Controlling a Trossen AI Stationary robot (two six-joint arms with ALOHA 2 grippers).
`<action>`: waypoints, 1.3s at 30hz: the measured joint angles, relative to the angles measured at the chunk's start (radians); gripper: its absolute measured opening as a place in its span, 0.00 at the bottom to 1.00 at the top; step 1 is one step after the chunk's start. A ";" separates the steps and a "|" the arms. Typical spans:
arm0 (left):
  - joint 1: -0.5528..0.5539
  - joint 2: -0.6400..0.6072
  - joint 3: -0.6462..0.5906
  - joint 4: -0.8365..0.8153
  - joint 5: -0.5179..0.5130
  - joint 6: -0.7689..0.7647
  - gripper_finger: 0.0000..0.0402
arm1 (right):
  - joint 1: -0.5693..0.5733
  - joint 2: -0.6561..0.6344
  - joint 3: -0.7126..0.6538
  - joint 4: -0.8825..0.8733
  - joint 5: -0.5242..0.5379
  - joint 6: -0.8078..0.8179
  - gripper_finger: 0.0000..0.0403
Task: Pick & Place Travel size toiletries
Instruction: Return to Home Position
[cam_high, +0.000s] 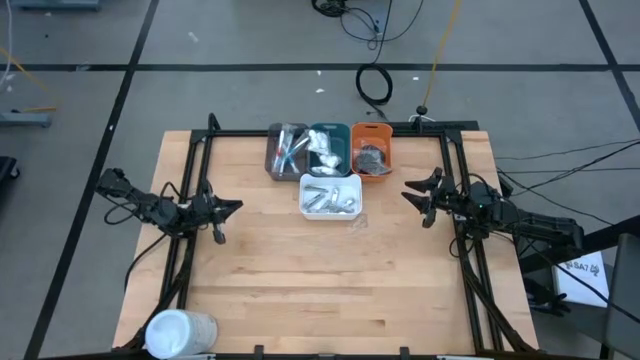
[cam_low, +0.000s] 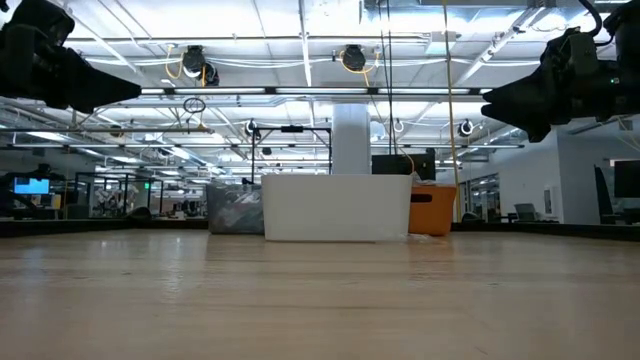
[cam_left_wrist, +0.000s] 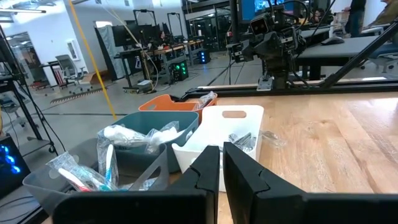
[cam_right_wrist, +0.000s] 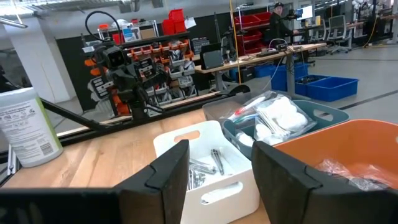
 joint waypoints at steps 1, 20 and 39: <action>0.000 0.000 0.000 0.000 0.000 0.000 0.06 | 0.000 0.000 0.000 0.000 0.000 0.000 0.41; 0.000 0.000 0.000 0.000 0.000 0.000 0.06 | 0.000 0.000 -0.001 0.000 0.000 0.000 0.40; 0.000 0.000 0.000 0.000 0.000 0.000 0.06 | 0.000 0.000 -0.001 0.000 0.000 0.000 0.40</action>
